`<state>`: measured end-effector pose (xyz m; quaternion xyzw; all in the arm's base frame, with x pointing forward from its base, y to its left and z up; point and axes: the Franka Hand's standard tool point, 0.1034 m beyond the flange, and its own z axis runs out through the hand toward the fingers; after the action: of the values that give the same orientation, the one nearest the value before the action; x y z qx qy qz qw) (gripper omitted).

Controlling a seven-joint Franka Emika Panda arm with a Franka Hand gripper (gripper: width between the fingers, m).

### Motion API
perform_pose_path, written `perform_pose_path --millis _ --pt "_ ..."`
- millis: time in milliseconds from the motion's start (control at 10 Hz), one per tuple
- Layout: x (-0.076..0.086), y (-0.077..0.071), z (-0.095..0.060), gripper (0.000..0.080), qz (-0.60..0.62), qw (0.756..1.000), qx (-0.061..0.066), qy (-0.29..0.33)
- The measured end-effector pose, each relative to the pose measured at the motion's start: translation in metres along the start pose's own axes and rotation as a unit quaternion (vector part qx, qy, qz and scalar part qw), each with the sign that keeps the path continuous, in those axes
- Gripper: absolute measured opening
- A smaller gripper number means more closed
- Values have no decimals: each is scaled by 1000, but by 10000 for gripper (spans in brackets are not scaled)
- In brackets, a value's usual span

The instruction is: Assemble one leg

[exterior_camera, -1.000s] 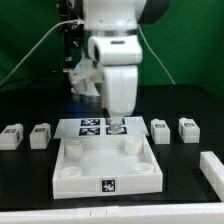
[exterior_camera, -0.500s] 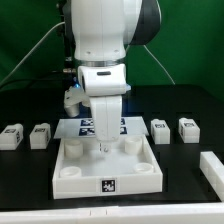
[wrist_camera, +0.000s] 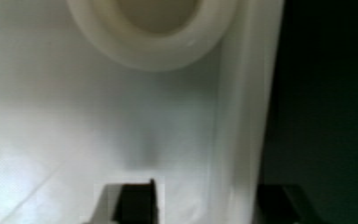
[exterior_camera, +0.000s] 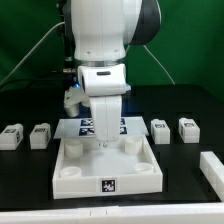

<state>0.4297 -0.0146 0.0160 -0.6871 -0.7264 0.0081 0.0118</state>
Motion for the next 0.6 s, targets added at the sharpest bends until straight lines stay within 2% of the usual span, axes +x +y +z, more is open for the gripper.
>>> perform_pose_path --millis 100,600 --pt "0 0 0 78 0 1000 0 0" --pt "0 0 0 54 0 1000 0 0"
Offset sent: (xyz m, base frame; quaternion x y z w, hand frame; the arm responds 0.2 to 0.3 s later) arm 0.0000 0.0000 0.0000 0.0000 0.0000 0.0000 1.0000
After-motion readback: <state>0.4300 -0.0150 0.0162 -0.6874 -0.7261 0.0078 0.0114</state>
